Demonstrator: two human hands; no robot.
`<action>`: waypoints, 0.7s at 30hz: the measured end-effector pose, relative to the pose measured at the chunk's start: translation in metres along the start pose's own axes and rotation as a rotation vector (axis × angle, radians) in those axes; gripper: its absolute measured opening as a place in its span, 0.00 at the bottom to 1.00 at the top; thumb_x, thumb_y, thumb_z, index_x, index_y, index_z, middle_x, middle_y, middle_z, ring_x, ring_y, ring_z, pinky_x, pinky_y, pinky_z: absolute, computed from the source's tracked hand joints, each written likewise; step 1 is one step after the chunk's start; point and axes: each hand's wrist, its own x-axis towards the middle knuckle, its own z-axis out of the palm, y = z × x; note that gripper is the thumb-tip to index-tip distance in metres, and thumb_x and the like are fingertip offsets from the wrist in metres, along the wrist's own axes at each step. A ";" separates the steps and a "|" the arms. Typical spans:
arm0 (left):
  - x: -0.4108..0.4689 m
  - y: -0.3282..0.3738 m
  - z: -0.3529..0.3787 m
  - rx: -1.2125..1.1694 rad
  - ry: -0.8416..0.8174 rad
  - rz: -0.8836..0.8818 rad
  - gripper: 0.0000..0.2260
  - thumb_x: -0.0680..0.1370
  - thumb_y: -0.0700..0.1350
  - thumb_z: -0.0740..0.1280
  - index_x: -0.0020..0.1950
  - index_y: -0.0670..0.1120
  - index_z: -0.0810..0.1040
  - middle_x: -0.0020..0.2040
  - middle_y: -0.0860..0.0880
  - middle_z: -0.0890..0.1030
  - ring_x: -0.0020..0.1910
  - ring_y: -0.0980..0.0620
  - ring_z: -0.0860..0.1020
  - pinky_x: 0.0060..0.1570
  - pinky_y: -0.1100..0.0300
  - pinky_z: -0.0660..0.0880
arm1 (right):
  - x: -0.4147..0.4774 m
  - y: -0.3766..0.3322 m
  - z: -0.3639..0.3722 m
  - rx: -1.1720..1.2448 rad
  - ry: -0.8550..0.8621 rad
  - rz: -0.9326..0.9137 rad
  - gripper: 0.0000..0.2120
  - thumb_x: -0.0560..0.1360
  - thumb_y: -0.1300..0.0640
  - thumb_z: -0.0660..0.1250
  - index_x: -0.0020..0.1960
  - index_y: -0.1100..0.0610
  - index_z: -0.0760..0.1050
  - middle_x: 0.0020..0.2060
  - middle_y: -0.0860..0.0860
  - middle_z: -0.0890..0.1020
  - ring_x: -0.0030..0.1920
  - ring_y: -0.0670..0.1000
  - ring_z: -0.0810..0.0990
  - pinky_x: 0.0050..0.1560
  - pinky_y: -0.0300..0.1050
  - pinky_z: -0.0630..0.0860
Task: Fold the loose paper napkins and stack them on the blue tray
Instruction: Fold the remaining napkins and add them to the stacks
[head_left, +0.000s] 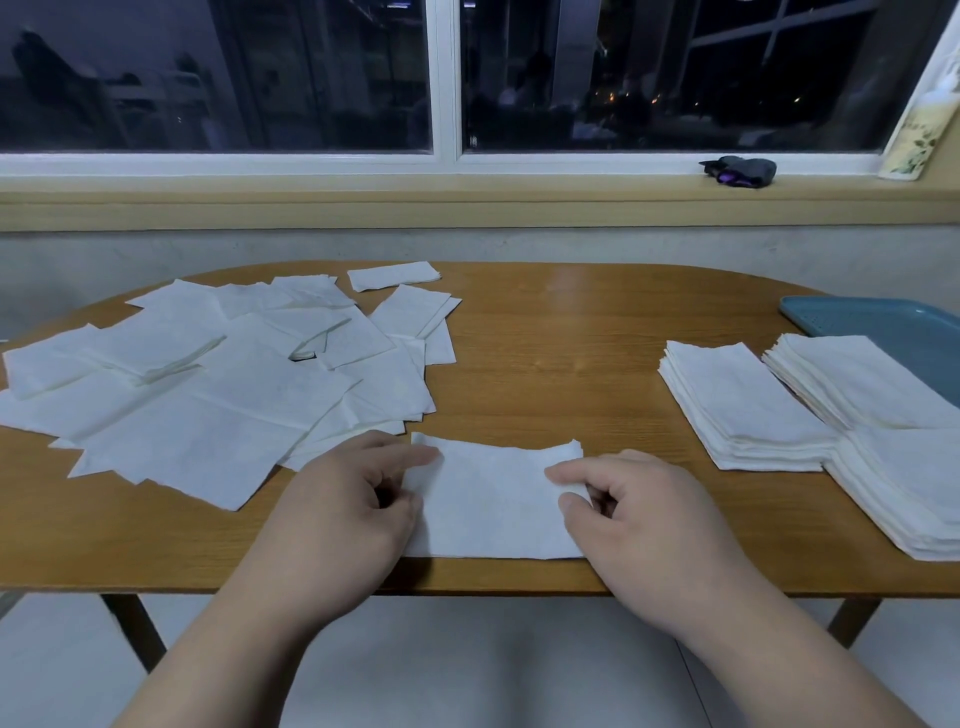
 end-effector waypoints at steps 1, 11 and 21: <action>0.000 0.000 0.000 0.002 0.001 0.000 0.17 0.76 0.38 0.66 0.59 0.57 0.82 0.50 0.62 0.78 0.48 0.65 0.75 0.43 0.76 0.69 | 0.001 0.000 0.001 -0.014 0.002 -0.006 0.13 0.77 0.54 0.65 0.59 0.43 0.82 0.47 0.30 0.73 0.50 0.36 0.72 0.44 0.26 0.67; 0.003 -0.003 0.005 0.088 -0.044 0.025 0.19 0.76 0.38 0.65 0.63 0.55 0.80 0.51 0.64 0.76 0.49 0.69 0.73 0.42 0.78 0.68 | 0.004 0.006 0.006 -0.123 0.015 0.000 0.13 0.77 0.52 0.63 0.57 0.45 0.83 0.32 0.39 0.75 0.50 0.40 0.73 0.51 0.35 0.71; 0.001 -0.014 0.002 0.169 -0.066 0.223 0.18 0.73 0.38 0.70 0.51 0.62 0.81 0.56 0.69 0.72 0.60 0.66 0.65 0.54 0.71 0.64 | 0.003 0.004 0.004 -0.178 0.039 -0.018 0.12 0.77 0.52 0.65 0.58 0.44 0.80 0.46 0.36 0.70 0.54 0.40 0.67 0.53 0.35 0.68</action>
